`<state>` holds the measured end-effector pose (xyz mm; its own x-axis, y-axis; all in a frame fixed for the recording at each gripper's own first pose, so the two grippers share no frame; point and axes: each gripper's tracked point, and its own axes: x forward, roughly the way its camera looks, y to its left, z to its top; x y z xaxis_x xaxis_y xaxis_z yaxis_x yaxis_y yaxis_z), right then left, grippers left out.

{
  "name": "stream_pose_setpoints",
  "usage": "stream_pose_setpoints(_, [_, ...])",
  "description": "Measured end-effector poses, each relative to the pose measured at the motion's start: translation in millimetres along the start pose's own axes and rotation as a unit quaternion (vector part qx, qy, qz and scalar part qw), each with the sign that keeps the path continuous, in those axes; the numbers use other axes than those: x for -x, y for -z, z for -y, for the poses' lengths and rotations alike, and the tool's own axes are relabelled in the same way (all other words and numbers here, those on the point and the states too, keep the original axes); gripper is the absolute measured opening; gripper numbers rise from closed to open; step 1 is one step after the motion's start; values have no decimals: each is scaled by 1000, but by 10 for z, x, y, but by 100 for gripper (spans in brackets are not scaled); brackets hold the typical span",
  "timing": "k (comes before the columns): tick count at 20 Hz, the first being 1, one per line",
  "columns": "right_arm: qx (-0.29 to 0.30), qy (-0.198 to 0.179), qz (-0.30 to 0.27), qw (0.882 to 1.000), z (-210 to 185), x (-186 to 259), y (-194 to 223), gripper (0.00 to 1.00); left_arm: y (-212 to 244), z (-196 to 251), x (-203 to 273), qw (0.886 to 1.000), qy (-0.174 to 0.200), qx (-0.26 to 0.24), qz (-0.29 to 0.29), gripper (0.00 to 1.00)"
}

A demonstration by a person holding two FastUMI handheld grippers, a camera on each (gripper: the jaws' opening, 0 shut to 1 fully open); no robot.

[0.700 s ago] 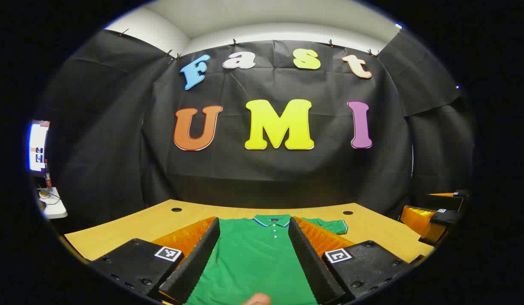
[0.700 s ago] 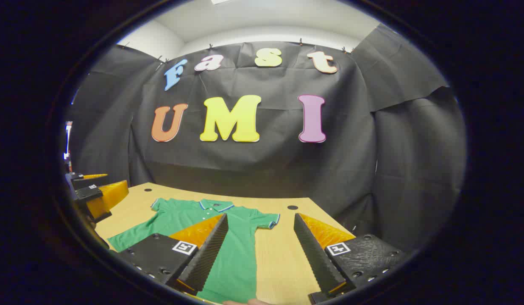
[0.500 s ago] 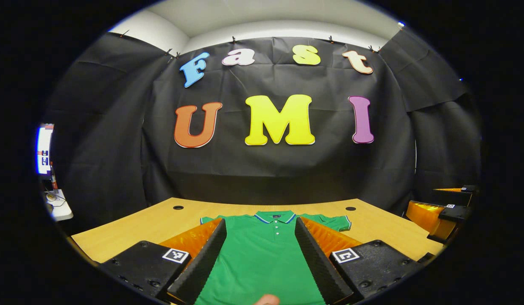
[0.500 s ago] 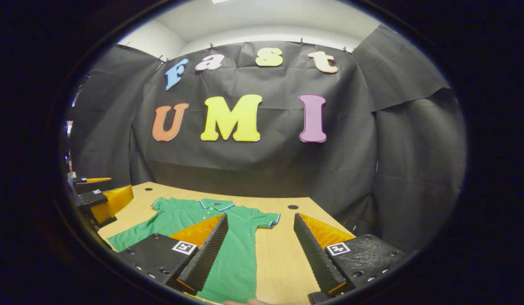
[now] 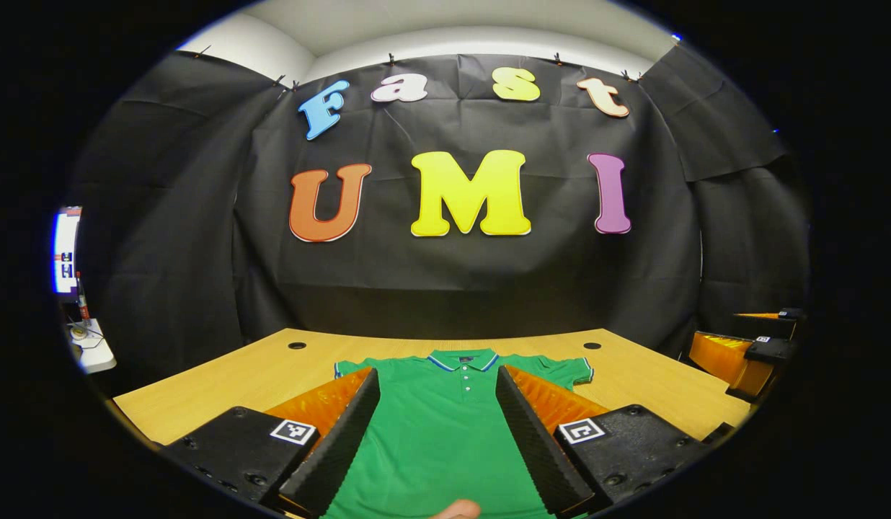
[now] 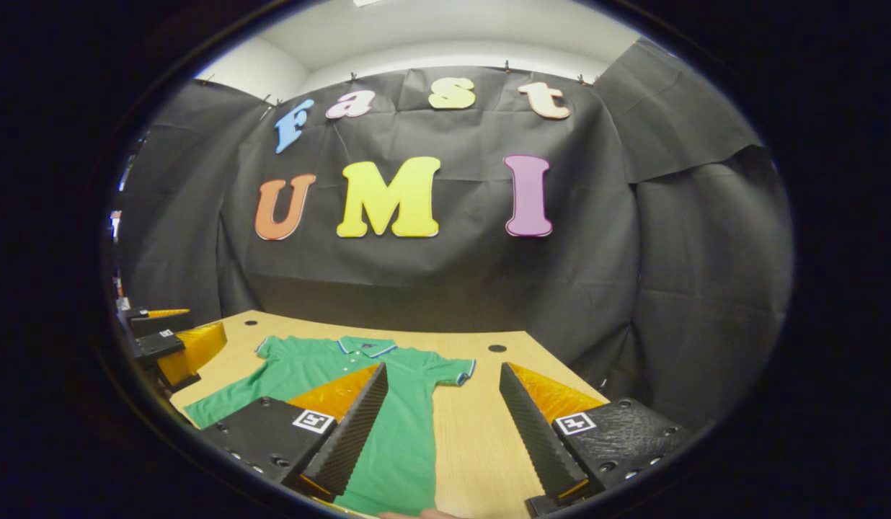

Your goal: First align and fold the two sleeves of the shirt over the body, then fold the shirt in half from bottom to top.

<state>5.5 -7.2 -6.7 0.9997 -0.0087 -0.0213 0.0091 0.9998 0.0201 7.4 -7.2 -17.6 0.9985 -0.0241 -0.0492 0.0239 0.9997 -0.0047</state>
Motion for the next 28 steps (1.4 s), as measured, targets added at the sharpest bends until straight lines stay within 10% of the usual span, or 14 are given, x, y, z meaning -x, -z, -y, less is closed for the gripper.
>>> stream_pose_setpoints(16, [11, -2, -4, 1000, -12, -165, 9, 95, 87, -30, -62, 1000, -7, 0, -9, 100])
stream_pose_setpoints(28, [-9, 60, -104, 993, 433, -2071, 286, 95, 175, -186, -208, 1000, -26, -2, -10, 100])
